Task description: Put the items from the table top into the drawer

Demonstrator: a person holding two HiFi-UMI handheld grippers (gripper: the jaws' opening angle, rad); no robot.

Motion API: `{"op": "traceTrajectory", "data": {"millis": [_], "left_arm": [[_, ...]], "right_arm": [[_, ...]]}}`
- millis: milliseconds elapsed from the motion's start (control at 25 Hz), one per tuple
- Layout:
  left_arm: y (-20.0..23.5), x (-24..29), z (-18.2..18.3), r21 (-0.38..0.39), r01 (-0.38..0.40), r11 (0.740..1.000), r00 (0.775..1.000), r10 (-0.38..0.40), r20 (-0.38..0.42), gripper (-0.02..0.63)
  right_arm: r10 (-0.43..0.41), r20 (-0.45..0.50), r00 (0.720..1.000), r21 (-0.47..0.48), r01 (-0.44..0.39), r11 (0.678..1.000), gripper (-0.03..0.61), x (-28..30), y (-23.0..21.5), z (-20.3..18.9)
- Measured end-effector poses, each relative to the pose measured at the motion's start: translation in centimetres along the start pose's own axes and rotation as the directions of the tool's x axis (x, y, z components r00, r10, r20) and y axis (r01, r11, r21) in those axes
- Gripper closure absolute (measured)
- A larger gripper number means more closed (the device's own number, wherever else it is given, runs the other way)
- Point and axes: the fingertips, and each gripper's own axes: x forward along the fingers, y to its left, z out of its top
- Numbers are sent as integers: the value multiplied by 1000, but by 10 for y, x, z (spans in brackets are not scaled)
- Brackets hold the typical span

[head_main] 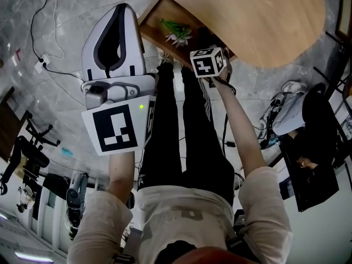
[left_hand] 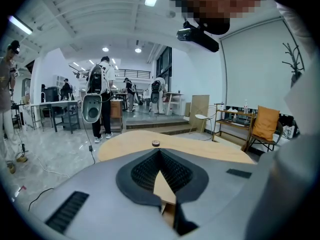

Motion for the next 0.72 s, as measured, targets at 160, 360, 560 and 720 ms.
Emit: {"op": "traceTrajectory", "data": {"millis": [160,360,560,720], "left_arm": [[5,-2,5,-5,-11,1000,1000,11,8,606],[5,-8,19,-24,-9,1000,999,9,36,606],[10,-9,36,-44,-21,999,997,24,67,606],[14,-11,47,-48,-25,999,995,29,91,606]], "right_arm": [[-7,27,1000,12,7,1000,395,-13,2,6],[-15,277,961,-6,17,1000,574,-81,9,63],[2,575,818,73,-54,996,574,-187,10,153],[3,715,699,76,-83,994,574,-256,4,199]]}}
